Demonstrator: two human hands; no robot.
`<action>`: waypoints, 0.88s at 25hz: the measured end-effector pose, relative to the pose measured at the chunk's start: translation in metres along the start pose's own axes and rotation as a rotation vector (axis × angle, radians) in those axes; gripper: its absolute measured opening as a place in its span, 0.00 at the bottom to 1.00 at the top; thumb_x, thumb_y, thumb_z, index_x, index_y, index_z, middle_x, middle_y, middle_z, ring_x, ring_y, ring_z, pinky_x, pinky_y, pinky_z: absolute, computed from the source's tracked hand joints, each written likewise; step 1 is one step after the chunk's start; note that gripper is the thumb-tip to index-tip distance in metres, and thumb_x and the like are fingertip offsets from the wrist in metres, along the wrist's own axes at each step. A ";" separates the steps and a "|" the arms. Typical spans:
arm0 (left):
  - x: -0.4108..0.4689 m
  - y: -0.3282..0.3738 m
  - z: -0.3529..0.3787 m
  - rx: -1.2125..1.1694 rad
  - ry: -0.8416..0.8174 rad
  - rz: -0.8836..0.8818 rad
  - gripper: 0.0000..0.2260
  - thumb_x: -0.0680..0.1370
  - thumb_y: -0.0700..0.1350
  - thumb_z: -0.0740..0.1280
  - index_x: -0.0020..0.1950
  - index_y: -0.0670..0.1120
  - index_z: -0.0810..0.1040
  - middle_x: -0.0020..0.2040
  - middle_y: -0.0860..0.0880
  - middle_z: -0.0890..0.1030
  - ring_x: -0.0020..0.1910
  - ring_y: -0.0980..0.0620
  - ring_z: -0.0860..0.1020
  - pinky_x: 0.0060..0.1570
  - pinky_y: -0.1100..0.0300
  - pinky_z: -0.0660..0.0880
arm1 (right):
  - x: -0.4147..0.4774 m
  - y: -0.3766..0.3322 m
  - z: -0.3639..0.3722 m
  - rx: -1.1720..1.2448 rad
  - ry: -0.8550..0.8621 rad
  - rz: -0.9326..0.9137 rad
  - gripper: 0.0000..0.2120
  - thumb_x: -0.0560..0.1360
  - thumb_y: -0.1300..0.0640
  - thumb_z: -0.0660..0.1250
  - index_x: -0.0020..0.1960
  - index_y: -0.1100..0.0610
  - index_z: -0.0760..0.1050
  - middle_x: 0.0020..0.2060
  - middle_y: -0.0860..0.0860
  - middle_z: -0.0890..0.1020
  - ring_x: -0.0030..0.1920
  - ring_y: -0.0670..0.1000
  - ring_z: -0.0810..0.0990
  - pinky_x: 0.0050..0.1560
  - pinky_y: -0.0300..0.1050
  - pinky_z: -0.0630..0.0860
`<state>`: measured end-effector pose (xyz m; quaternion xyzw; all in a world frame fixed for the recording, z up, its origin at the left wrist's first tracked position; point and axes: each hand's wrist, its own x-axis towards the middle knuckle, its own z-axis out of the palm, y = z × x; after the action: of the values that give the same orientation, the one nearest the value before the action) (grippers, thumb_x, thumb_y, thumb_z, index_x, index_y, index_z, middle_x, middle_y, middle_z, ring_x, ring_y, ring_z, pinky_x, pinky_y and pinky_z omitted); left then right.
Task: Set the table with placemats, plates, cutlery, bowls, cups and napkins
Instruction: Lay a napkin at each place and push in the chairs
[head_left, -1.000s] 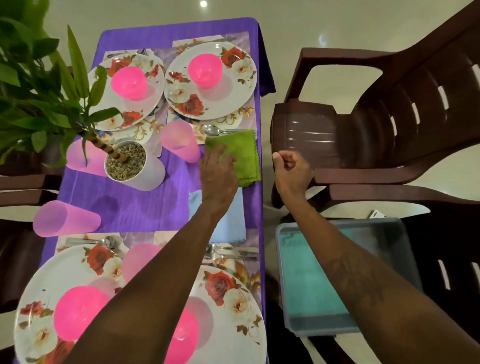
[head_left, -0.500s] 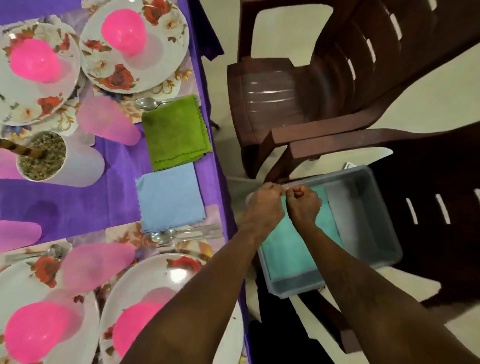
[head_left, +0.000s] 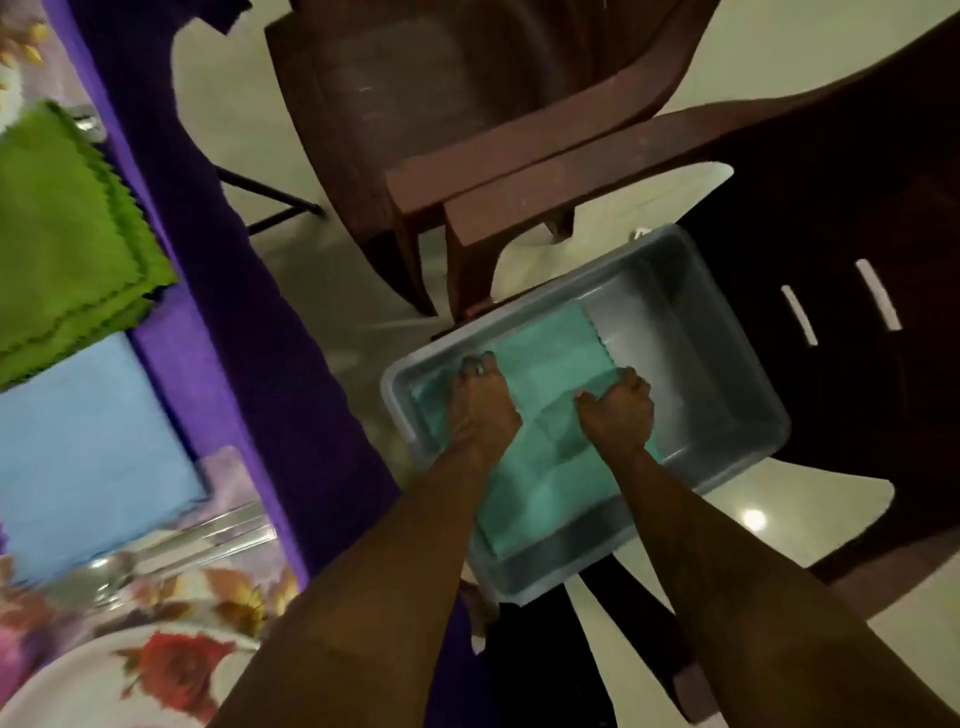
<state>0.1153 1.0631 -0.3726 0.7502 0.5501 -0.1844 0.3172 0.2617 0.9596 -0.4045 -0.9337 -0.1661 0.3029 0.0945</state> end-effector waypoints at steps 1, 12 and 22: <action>0.004 0.001 0.004 0.015 0.031 0.002 0.39 0.77 0.45 0.73 0.81 0.40 0.54 0.76 0.36 0.64 0.74 0.36 0.66 0.71 0.45 0.69 | 0.005 0.004 -0.002 -0.035 0.002 -0.007 0.30 0.73 0.50 0.74 0.69 0.62 0.69 0.63 0.63 0.75 0.60 0.68 0.78 0.60 0.58 0.75; -0.024 0.026 -0.042 -0.153 0.016 0.047 0.26 0.74 0.42 0.71 0.72 0.45 0.72 0.64 0.39 0.77 0.64 0.39 0.76 0.63 0.46 0.77 | -0.017 -0.017 -0.063 0.258 -0.272 -0.114 0.06 0.69 0.60 0.72 0.37 0.52 0.76 0.32 0.45 0.79 0.36 0.50 0.77 0.39 0.42 0.72; -0.168 0.037 -0.205 -1.031 -0.294 0.100 0.26 0.67 0.42 0.64 0.66 0.50 0.78 0.60 0.50 0.80 0.61 0.50 0.77 0.57 0.53 0.71 | -0.149 -0.099 -0.230 0.736 -0.887 -0.501 0.14 0.67 0.64 0.65 0.53 0.65 0.78 0.46 0.59 0.80 0.48 0.56 0.78 0.54 0.51 0.75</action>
<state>0.0809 1.0764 -0.1076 0.4886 0.4826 0.0218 0.7266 0.2606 0.9793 -0.1138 -0.5583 -0.2880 0.6675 0.3999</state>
